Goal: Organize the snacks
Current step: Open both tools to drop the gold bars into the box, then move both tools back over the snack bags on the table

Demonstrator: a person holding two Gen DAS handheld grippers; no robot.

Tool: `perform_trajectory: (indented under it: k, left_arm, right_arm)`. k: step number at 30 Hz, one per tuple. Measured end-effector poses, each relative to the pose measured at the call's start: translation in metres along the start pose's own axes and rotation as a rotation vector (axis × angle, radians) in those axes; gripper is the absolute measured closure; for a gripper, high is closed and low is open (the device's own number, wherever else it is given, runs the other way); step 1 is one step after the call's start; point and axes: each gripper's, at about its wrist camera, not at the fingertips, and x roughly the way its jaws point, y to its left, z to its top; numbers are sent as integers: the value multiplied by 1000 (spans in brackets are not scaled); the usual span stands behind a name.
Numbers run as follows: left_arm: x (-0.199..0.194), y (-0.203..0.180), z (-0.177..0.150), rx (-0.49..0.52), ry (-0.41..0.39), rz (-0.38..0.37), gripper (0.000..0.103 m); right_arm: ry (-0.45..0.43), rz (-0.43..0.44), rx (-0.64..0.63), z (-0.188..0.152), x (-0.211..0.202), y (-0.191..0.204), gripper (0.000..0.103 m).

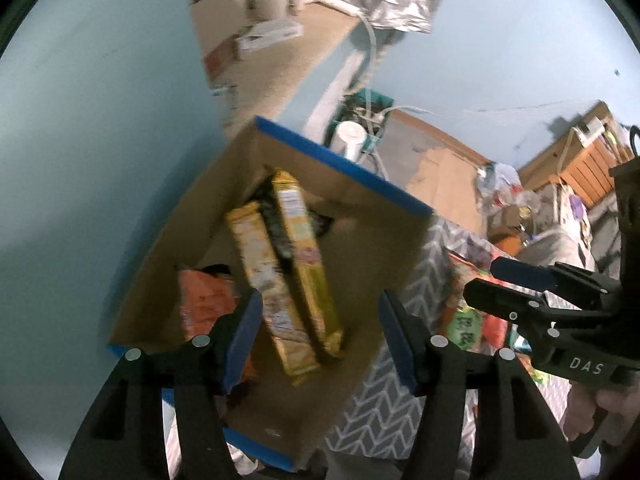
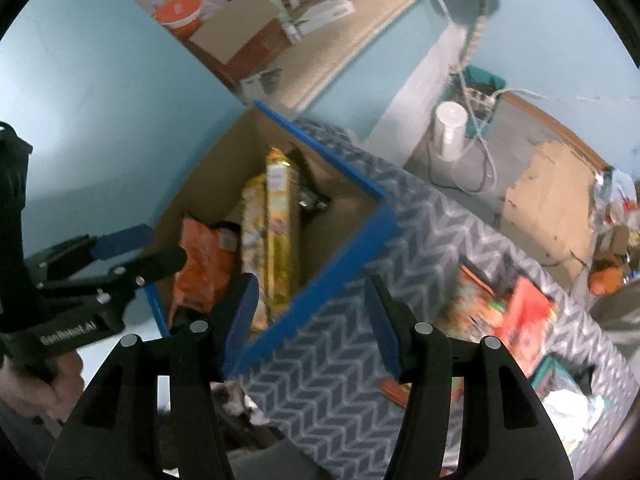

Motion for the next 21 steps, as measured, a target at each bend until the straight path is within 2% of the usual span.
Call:
perform_trajectory:
  k: [10,21]
  left_arm:
    - [11,-64,-14,124,46,-57,41]
    - [44,-128,-38,248,128,-121,37]
  right_arm:
    - [24,-75,74,-53,-34,-63,47]
    - [65,-167,134,-109,-50,-127,47]
